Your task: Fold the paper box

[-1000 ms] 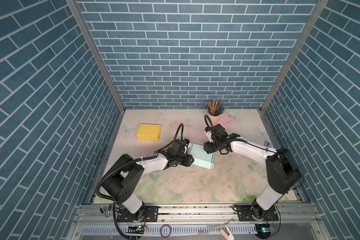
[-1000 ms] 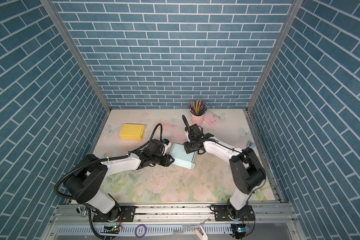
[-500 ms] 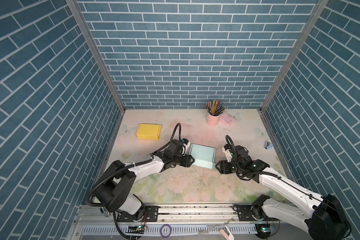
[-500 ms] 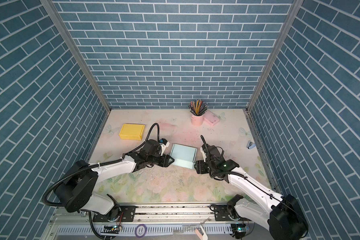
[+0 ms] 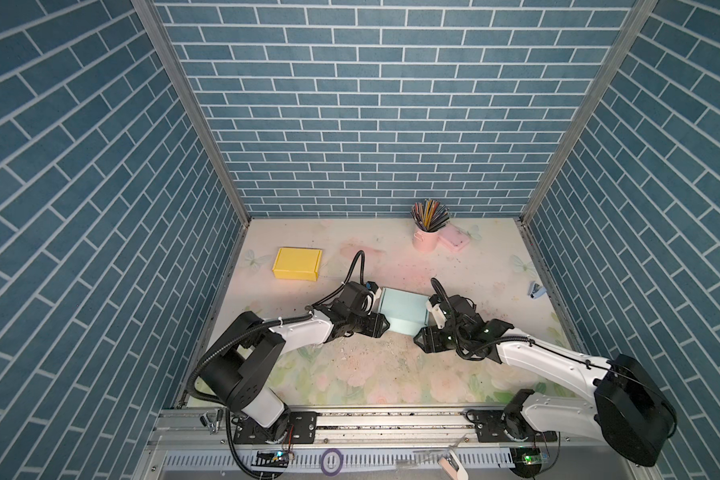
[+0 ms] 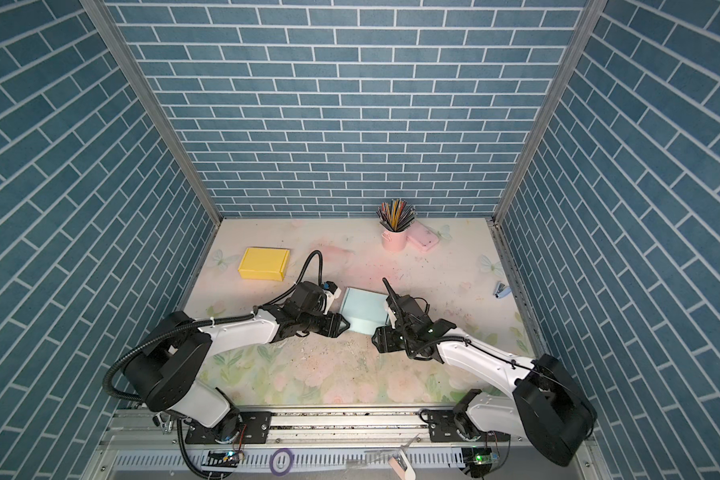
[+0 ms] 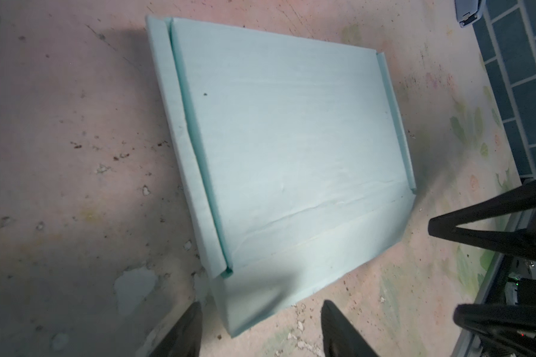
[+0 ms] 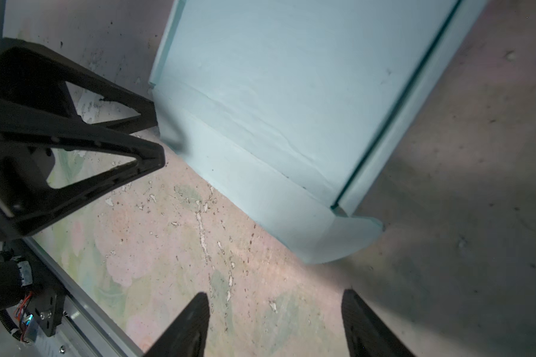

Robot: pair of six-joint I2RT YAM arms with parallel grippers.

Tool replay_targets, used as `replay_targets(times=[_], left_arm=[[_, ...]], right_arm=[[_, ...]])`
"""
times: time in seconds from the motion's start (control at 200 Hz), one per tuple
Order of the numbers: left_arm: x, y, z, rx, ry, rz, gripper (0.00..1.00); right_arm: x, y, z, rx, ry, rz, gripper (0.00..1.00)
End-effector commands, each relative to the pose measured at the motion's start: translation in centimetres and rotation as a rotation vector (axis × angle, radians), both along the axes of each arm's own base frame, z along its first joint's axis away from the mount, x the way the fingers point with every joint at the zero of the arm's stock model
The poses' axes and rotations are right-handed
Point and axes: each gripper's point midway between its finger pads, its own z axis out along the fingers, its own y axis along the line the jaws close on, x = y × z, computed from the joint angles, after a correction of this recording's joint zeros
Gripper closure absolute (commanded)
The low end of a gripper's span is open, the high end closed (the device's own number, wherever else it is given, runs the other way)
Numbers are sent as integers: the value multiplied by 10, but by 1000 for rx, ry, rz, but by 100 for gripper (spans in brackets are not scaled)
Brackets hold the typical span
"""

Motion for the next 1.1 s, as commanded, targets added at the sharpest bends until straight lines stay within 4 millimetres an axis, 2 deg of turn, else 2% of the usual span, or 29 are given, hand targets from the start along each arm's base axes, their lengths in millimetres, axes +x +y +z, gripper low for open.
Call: replay_targets(times=[0.0, 0.2, 0.41, 0.47, 0.64, 0.745, 0.855, 1.095], left_arm=[[4, -9, 5, -40, -6, -9, 38], [0, -14, 9, -65, -3, -24, 38], [-3, -15, 11, -85, 3, -20, 38], [-3, -12, 11, -76, 2, -11, 38], [-2, -12, 10, -72, 3, -11, 38], [0, -14, 9, -72, 8, -16, 38], [1, -15, 9, -73, 7, -17, 38], [2, -16, 11, -76, 7, -22, 39]], right_arm=[[5, 9, -4, 10, 0, -19, 31], [8, 19, -8, -1, -3, -5, 31], [9, 25, -2, -5, -11, 9, 32], [7, 16, -2, -32, -17, -6, 32], [-7, -24, -1, -132, -41, -64, 31], [-4, -34, 2, -172, -62, -78, 31], [8, -28, 5, -165, -77, -82, 30], [29, -2, 5, -146, -90, -35, 31]])
